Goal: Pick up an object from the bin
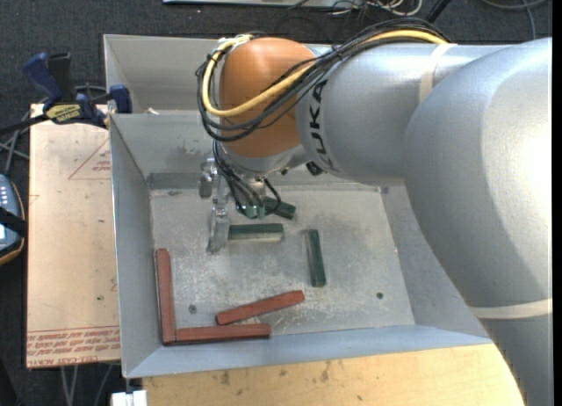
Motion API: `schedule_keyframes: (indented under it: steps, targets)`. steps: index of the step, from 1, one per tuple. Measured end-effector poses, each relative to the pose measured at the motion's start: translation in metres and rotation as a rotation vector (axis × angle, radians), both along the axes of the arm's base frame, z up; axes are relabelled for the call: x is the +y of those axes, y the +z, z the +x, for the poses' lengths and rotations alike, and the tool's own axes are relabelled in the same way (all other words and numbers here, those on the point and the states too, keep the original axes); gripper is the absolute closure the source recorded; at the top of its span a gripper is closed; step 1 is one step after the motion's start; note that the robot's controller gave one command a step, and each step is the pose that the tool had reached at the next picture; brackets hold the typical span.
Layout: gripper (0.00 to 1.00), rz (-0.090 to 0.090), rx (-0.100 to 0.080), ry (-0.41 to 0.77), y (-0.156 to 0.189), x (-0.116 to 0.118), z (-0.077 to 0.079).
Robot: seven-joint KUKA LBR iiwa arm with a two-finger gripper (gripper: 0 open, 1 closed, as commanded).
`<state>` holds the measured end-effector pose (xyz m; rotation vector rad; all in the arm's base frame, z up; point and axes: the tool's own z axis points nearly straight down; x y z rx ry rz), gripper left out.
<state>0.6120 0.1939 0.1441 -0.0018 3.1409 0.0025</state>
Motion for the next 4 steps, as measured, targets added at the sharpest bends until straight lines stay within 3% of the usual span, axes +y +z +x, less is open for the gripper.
schedule_keyframes:
  steps: [1, 2, 3, 4]
  targets:
    - [0.0, 0.003, -0.01, 0.023, -0.04, -0.027, 0.012]
    - [0.0, -0.003, 0.004, -0.02, -0.072, -0.043, -0.015]
    - [0.0, 0.003, 0.002, 0.044, -0.072, -0.068, 0.003]
    - [0.0, -0.002, 0.001, 0.112, -0.031, -0.086, 0.022]
